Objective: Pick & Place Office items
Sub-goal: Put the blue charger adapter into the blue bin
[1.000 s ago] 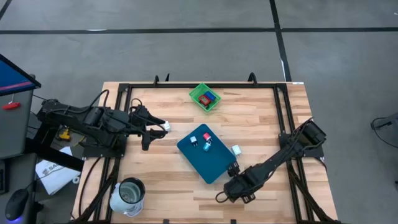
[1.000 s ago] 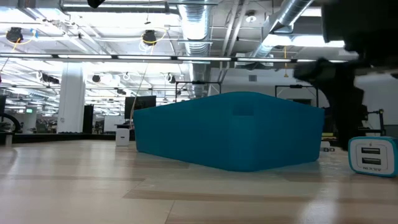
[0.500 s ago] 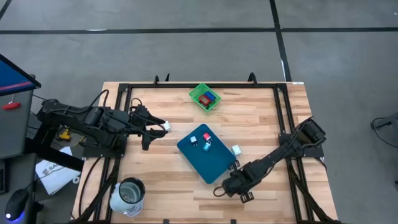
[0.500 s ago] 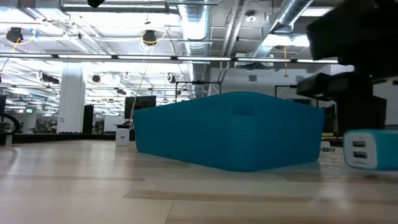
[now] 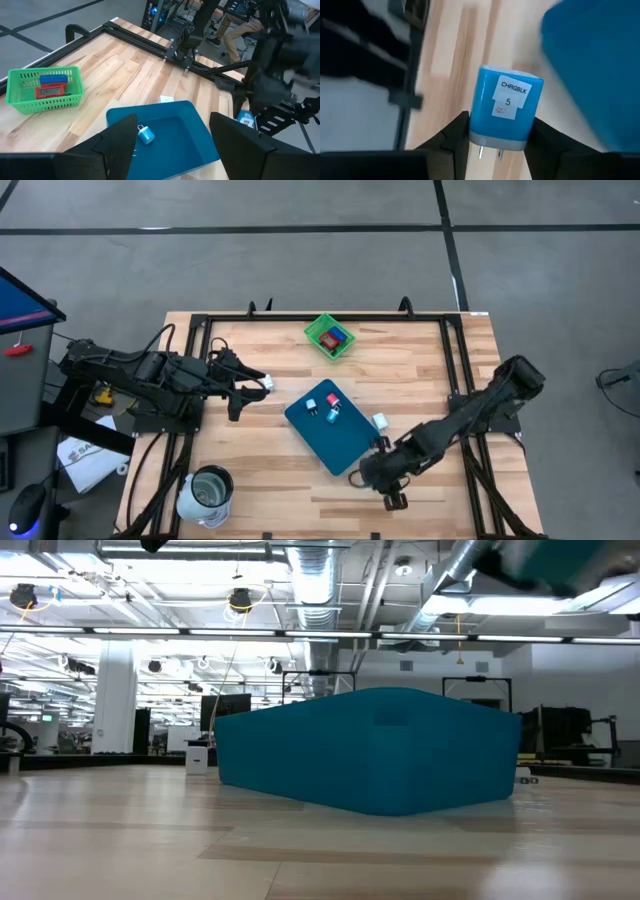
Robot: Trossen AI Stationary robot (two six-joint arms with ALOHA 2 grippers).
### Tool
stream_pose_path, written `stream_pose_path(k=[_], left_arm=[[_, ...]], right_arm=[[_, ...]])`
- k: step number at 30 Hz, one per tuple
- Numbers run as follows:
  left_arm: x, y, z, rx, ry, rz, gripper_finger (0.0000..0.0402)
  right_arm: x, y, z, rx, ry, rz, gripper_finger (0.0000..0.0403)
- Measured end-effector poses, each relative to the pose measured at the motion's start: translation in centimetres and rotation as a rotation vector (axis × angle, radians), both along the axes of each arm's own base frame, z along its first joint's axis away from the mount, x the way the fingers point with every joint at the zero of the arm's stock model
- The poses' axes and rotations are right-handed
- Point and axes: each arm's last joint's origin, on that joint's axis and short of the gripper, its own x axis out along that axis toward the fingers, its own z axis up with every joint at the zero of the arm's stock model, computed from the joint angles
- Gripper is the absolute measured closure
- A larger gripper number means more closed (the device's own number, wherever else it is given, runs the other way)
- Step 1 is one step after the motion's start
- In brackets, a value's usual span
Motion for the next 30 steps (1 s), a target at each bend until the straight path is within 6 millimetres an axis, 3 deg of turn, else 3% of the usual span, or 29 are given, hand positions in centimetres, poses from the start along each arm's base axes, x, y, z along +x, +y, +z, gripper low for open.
stream_pose_path(k=[3, 7, 14, 18, 22, 30], left_arm=[[0.0, 0.0, 0.0, 0.002, 0.001, 0.002, 0.0156], [0.0, 0.0, 0.0, 0.009, 0.005, 0.005, 0.0156], [0.0, 0.0, -0.1, 0.010, 0.007, 0.007, 0.0156], [0.0, 0.0, -0.1, 0.012, 0.008, 0.008, 0.0156], [-0.1, 0.1, -0.1, 0.016, 0.017, 0.012, 0.0156], [-0.1, 0.1, -0.3, 0.029, 0.033, 0.027, 0.0156]], right_arm=[[1.1, -2.1, 1.9, 0.011, -0.071, -0.131, 0.0266], [3.3, -6.6, 2.5, 0.042, -0.088, -0.351, 0.0266], [6.7, -14.7, 2.1, 0.147, -0.143, -0.637, 0.0266], [8.2, -18.2, 0.3, 0.258, -0.090, -0.685, 0.0266], [9.2, -19.6, -1.8, 0.265, -0.011, -0.694, 0.0266], [11.5, -19.8, -4.4, 0.197, 0.139, -0.671, 0.0266]])
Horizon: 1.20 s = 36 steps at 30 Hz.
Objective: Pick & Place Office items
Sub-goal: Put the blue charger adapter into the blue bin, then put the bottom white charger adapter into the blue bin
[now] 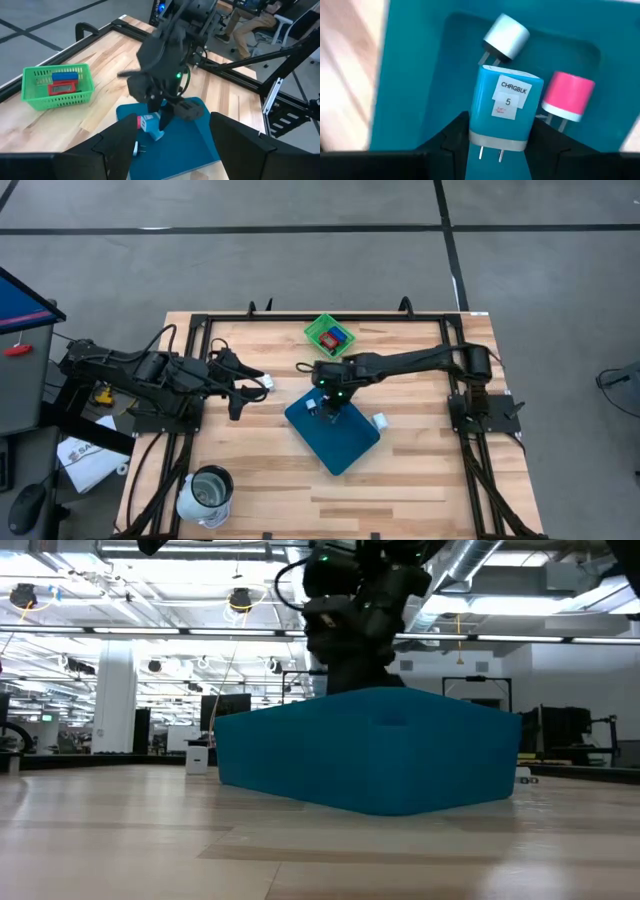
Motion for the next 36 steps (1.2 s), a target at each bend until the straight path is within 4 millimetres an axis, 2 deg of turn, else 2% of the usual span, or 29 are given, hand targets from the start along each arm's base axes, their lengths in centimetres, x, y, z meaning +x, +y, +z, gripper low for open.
stream_pose_path(k=[3, 8, 14, 16, 20, 23, 28, 32, 36], left_arm=[[0.0, 0.0, 0.0, 0.000, -0.003, 0.004, 0.0156], [0.0, 0.0, 0.0, -0.005, -0.005, 0.006, 0.0156], [0.0, 0.0, 0.1, -0.017, -0.010, 0.010, 0.0156], [0.0, 0.0, 0.1, -0.017, -0.011, 0.010, 0.0156], [0.0, 0.0, 0.1, -0.017, -0.010, 0.010, 0.0156], [0.0, 0.0, 0.1, -0.013, -0.009, 0.008, 0.0156], [0.0, 0.0, 0.1, -0.009, -0.008, 0.007, 0.0156], [0.0, 0.0, 0.0, -0.004, -0.004, 0.005, 0.0156], [0.0, 0.0, 0.0, 0.001, -0.002, 0.003, 0.0156]], right_arm=[[1.0, -0.1, -0.4, -0.027, 0.031, 0.013, 0.0266], [1.3, -0.6, -1.5, -0.061, 0.100, 0.035, 0.0266], [1.1, -0.9, -1.2, -0.104, 0.100, 0.028, 0.0266], [1.1, -1.1, -1.0, -0.123, 0.095, -0.002, 0.0244], [0.9, -1.4, -0.7, -0.145, 0.098, -0.038, 0.0175], [0.7, -1.5, 0.1, -0.163, 0.080, -0.058, 0.0162], [0.1, -1.3, 2.5, -0.189, 0.021, -0.089, 0.0185], [-1.9, -0.7, 5.2, -0.225, 0.046, -0.099, 0.0215], [-4.5, 0.8, 7.6, -0.263, 0.104, -0.123, 0.0245]])
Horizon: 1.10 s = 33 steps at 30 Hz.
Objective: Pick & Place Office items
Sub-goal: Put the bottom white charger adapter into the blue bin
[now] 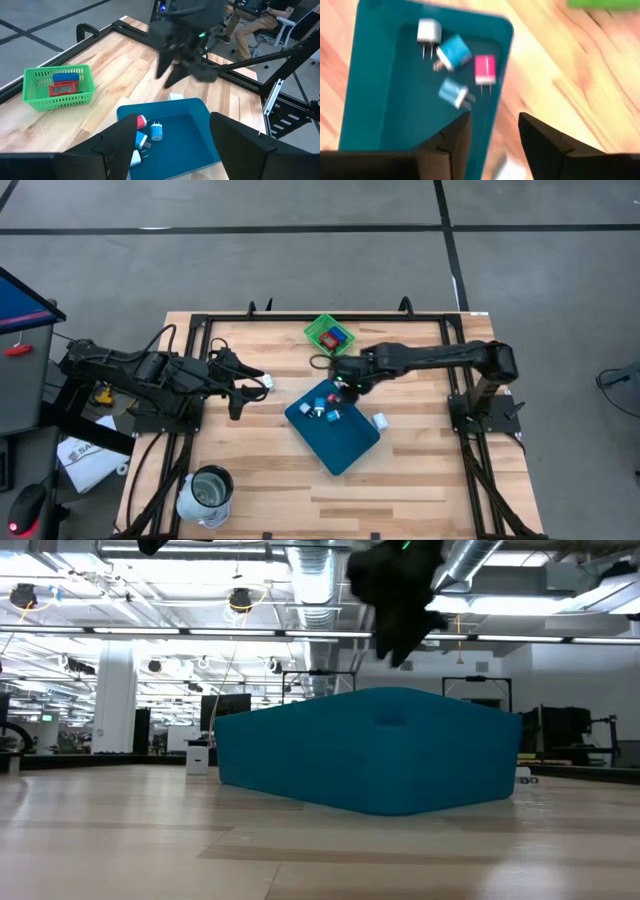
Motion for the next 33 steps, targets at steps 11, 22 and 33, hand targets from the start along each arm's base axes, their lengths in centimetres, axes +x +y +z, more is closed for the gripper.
stream_pose_path(k=[11, 22, 33], left_arm=[[0.0, 0.0, 0.0, 0.003, 0.000, -0.002, 0.0156], [0.0, 0.0, 0.0, -0.006, -0.005, -0.007, 0.0156], [0.2, -0.1, 0.3, -0.051, -0.045, -0.001, 0.0156]], right_arm=[[-5.0, 2.4, -0.7, -0.061, 0.145, -0.261, 0.0227], [-8.6, 1.0, -5.2, 0.191, 0.054, -0.438, 0.0144], [-10.0, 1.1, -9.0, 0.241, 0.096, -0.416, 0.0143]])
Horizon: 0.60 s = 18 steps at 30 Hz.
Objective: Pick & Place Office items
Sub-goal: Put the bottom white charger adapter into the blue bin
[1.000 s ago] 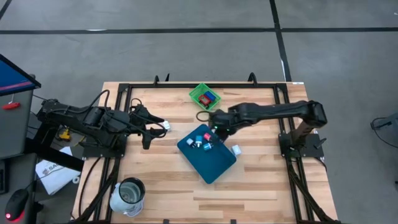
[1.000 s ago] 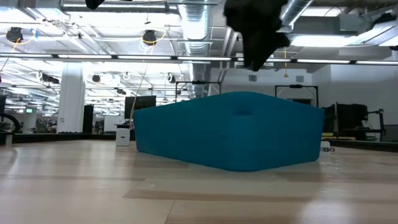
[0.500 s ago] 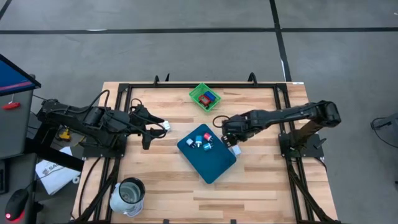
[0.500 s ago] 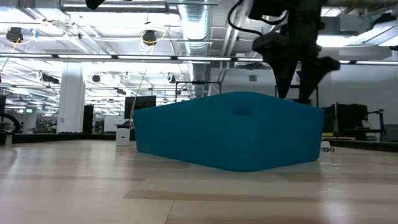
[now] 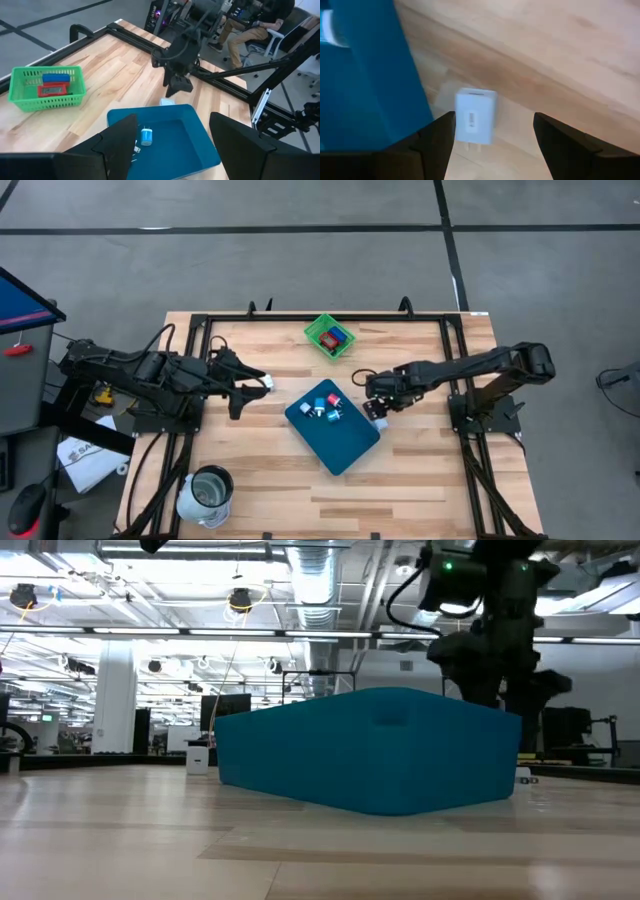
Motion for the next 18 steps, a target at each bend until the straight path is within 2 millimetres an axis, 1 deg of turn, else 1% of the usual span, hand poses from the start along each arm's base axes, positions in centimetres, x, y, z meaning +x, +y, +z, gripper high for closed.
stream_pose_path(k=[6, 15, 18], left_arm=[[0.1, 0.0, 0.1, -0.022, -0.016, 0.007, 0.0156], [0.3, 0.4, 0.5, -0.039, -0.065, 0.036, 0.0156], [0.3, 0.6, 0.6, -0.039, -0.068, 0.045, 0.0156]], right_arm=[[-0.6, 0.5, -1.9, 0.059, -0.024, -0.004, 0.0143], [-0.6, 1.6, -2.7, 0.073, -0.075, 0.009, 0.0143], [-0.9, 1.8, -3.2, 0.074, -0.059, 0.010, 0.0143]])
